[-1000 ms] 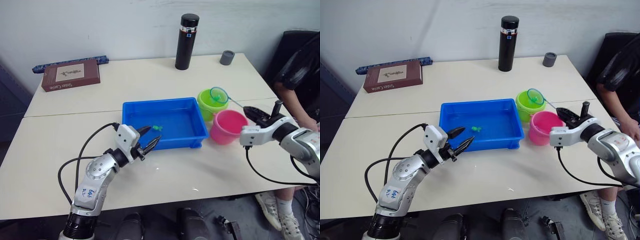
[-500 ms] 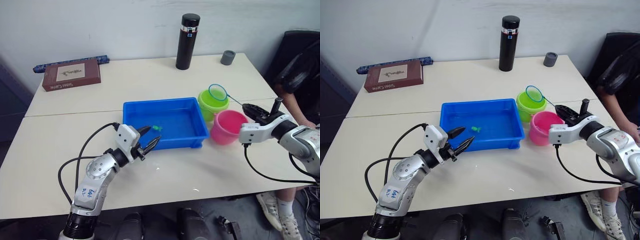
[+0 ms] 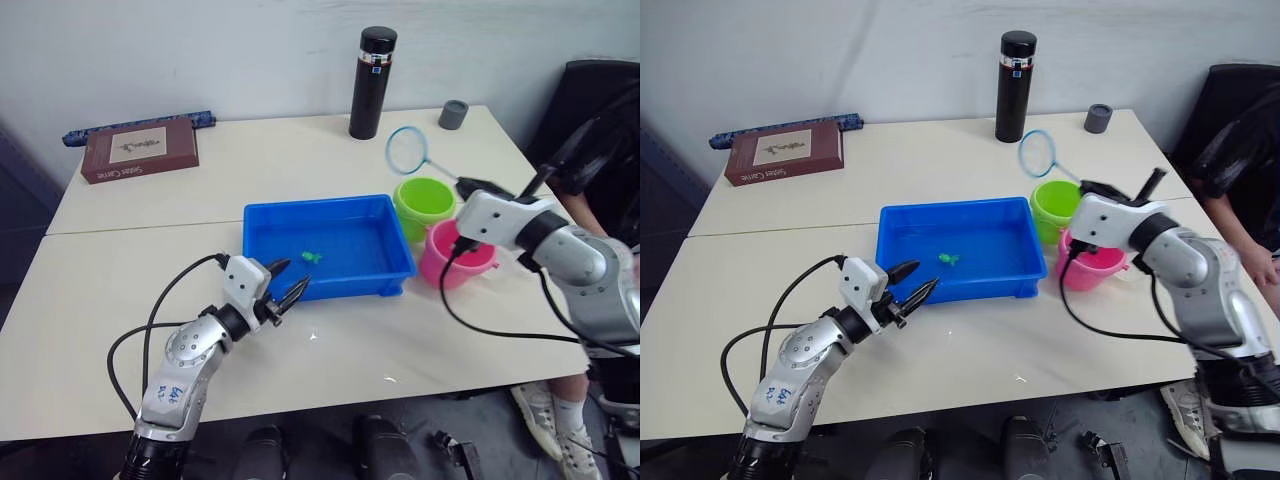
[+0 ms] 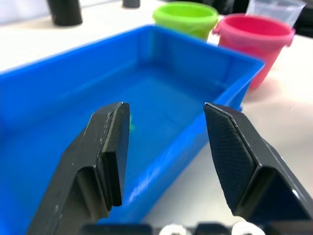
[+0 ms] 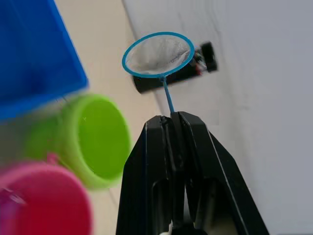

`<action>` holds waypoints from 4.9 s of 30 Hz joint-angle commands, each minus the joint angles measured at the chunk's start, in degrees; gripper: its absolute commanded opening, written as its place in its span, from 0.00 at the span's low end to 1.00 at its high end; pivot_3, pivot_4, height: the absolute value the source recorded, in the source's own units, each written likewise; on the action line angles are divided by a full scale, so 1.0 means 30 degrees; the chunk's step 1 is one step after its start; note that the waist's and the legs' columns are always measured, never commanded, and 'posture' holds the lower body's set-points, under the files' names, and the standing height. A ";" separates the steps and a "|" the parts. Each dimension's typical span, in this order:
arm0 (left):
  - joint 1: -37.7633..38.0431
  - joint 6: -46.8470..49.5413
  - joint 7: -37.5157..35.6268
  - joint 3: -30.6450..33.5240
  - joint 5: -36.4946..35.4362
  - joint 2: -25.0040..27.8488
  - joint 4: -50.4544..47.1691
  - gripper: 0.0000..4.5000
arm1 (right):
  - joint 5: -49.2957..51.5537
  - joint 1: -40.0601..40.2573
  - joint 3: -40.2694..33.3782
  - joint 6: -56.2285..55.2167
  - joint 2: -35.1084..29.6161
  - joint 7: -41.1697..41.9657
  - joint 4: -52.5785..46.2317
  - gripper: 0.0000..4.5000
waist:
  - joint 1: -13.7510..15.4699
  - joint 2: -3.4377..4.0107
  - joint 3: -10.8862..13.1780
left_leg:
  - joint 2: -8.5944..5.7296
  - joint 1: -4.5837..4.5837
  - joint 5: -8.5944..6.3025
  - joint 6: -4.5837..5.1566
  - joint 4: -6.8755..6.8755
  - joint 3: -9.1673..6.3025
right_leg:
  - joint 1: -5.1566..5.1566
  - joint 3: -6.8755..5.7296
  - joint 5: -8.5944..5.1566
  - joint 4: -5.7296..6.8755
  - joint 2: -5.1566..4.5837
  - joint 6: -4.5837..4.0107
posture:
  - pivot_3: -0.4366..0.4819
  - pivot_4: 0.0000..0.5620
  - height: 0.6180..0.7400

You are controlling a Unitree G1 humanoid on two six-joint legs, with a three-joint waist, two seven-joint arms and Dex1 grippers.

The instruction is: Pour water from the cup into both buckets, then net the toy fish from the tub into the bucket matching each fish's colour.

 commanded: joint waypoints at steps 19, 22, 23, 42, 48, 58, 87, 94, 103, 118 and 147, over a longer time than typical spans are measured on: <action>0.3007 0.1701 0.2876 0.0940 0.0364 -0.0081 -0.3924 0.59 | 0.5930 -0.1185 0.4529 0.8068 0.3712 0.5666 -0.3159 0.00 | 0.0050 -0.0002 0.0001 | -0.0025 -0.0024 -0.0007 0.0010 -0.0010 -0.0188 | -0.0019 -0.0040 -0.0022 0.0002 -0.0050 -0.0041 | 0.48 0.27 1.00; 0.3082 0.1746 0.2992 0.0885 0.0349 -0.0077 -0.4050 0.59 | 0.5749 -0.1562 0.4588 0.7466 0.4027 0.5563 -0.2233 0.00 | 0.0075 -0.0002 0.0001 | -0.0025 -0.0025 -0.0006 0.0009 -0.0012 -0.0185 | -0.0022 -0.0042 -0.0022 0.0003 -0.0046 -0.0041 | 0.48 0.27 1.00; 0.3134 0.1746 0.3038 0.0923 0.0338 -0.0072 -0.4094 0.59 | 0.5582 -0.1778 0.4646 0.7101 0.4119 0.5474 -0.1783 0.00 | 0.0075 -0.0001 0.0001 | -0.0025 -0.0027 -0.0006 0.0009 -0.0013 -0.0183 | -0.0022 -0.0047 -0.0022 0.0002 -0.0045 -0.0041 | 0.48 0.27 1.00; 0.3030 0.1643 0.3387 0.0879 0.0374 -0.0139 -0.3924 0.59 | 0.4454 -0.2371 0.5547 0.2936 0.5182 0.6080 0.2653 0.00 | 0.0055 -0.0001 0.0001 | -0.0021 -0.0024 -0.0005 0.0006 -0.0035 -0.0089 | -0.0028 -0.0047 -0.0022 -0.0001 -0.0044 -0.0041 | 0.48 0.27 1.00; 0.3127 0.1626 0.3552 0.0864 0.0414 -0.0243 -0.3972 0.59 | 0.4816 -0.1948 0.5547 0.3247 0.5599 0.6807 0.2285 0.00 | 0.0058 -0.0001 0.0001 | -0.0021 -0.0025 -0.0005 0.0005 -0.0038 -0.0088 | -0.0028 -0.0047 -0.0022 -0.0004 -0.0046 -0.0041 | 0.48 0.27 1.00; 0.3164 0.1574 0.3733 0.0785 0.0444 -0.0341 -0.3956 0.59 | 0.5771 -0.1501 0.5414 0.5584 0.6282 0.7843 0.0875 0.00 | 0.0068 -0.0001 0.0001 | -0.0018 -0.0023 -0.0005 0.0003 -0.0046 -0.0116 | -0.0029 -0.0048 -0.0022 -0.0007 -0.0052 -0.0041 | 0.48 0.27 1.00; 0.2446 0.1380 0.2618 0.0810 0.0161 0.0155 -0.3462 0.59 | 1.5226 -0.2798 0.0470 2.0535 0.6056 0.6740 -0.5154 0.00 | 0.0088 -0.0001 0.0001 | -0.0025 -0.0064 -0.0011 -0.0005 -0.0136 -0.0213 | -0.0072 -0.0079 -0.0048 -0.0084 -0.0115 -0.0090 | 0.48 0.27 1.00; 0.1887 0.1173 0.1616 0.0797 -0.0207 0.0267 -0.3252 0.59 | 1.6451 -0.2481 -0.1221 2.1256 0.4971 0.5938 -0.6797 0.00 | 0.0088 -0.0001 0.0001 | -0.0025 -0.0071 -0.0012 -0.0004 -0.0146 -0.0213 | -0.0072 -0.0085 -0.0048 -0.0105 -0.0103 -0.0089 | 0.48 0.27 1.00; 0.0833 0.0960 0.0015 0.0758 -0.0876 0.0529 -0.2517 0.59 | 1.7874 -0.1918 -0.3868 2.2411 0.4059 0.4115 -0.8806 0.00 | 0.0106 -0.0001 0.0001 | -0.0027 -0.0080 -0.0012 -0.0003 -0.0146 -0.0218 | -0.0069 -0.0088 -0.0046 -0.0127 -0.0097 -0.0085 | 0.48 0.27 1.00; -0.1288 0.0151 -0.1326 0.0344 -0.0936 0.0497 -0.0172 0.59 | 1.5594 0.0873 -0.6522 1.8627 0.1480 0.1977 -0.6656 0.00 | 0.0392 -0.0001 0.0001 | -0.0032 -0.0089 -0.0012 0.0004 -0.0141 -0.0181 | -0.0067 -0.0080 -0.0034 -0.0155 -0.0058 -0.0063 | 0.48 0.27 1.00; -0.1178 -0.0039 -0.1142 0.0374 -0.0795 0.0390 -0.0207 0.59 | 0.0561 0.3951 -0.1573 -0.1819 -0.3165 -0.1608 0.0886 0.00 | 0.0519 -0.0001 0.0001 | -0.0032 -0.0080 -0.0008 0.0001 -0.0127 -0.0018 | -0.0059 -0.0061 -0.0016 -0.0165 -0.0024 -0.0030 | 0.48 0.27 1.00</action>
